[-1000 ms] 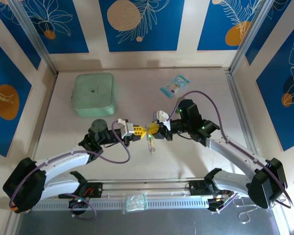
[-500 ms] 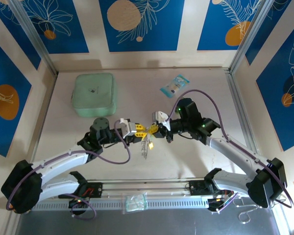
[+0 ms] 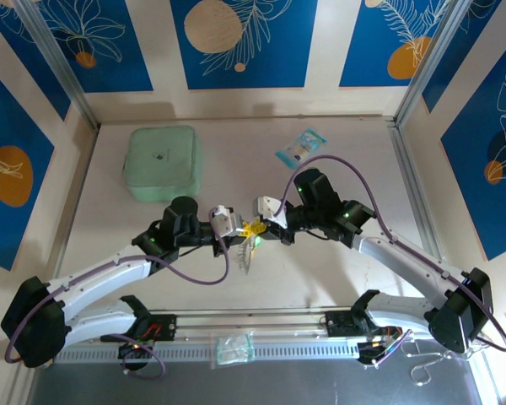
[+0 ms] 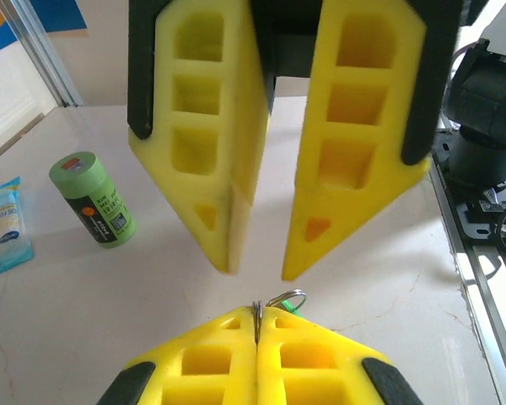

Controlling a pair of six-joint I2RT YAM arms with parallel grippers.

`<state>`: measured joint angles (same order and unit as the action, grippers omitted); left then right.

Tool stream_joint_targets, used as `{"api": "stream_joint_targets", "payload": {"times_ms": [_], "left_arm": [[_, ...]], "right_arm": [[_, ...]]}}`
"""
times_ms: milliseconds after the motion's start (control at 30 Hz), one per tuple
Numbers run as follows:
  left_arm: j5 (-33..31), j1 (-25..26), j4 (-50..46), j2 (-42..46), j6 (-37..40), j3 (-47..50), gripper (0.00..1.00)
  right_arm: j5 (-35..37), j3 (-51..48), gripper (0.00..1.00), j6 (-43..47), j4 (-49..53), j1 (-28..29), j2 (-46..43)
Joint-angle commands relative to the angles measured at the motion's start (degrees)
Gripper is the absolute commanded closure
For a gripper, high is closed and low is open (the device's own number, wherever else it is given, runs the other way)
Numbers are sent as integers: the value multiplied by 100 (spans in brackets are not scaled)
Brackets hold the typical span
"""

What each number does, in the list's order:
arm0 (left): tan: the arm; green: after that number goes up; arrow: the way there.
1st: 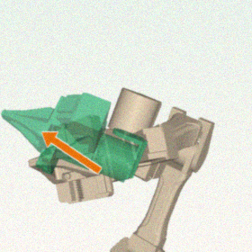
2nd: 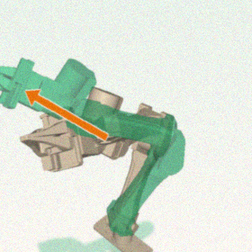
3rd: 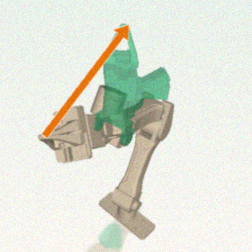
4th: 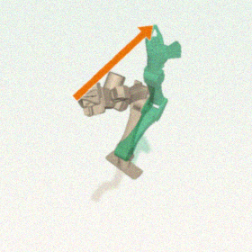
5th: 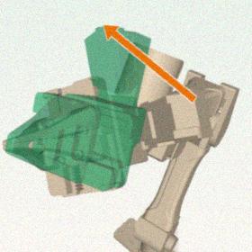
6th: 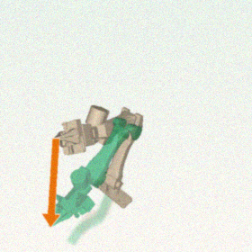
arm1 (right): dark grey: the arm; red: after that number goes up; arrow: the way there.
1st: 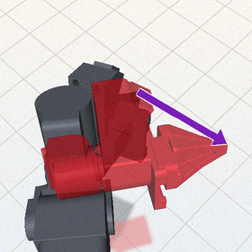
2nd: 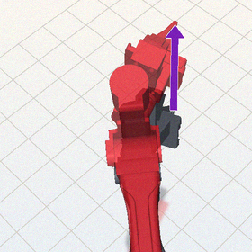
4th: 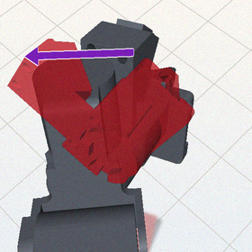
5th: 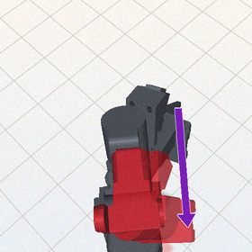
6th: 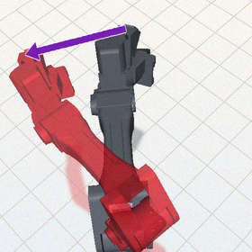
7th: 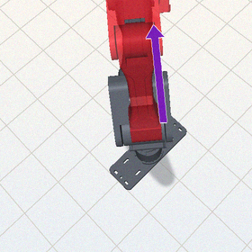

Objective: Put the keys on the keyring

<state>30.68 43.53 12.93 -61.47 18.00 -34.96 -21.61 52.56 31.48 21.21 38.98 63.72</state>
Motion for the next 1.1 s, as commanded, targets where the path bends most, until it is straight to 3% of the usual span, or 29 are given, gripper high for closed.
{"api": "stream_joint_targets", "payload": {"times_ms": [0, 167, 633, 867, 1067], "left_arm": [[-33, 48, 480, 197, -128, 108, 100], [-101, 50, 1009, 158, -507, 285, 100], [-352, 58, 1351, -30, -942, 319, 100], [-343, 58, 1375, -5, -939, 326, 100], [-392, 57, 1477, 13, -965, 367, 100]], "right_arm": [[-78, -294, 75, -221, -335, -60, -225], [297, -536, 73, -310, -529, 121, -211], [449, -608, 68, -401, -794, 195, -223], [600, -559, 76, -406, -844, 288, -116], [708, -575, 74, -372, -837, 294, -150]]}}
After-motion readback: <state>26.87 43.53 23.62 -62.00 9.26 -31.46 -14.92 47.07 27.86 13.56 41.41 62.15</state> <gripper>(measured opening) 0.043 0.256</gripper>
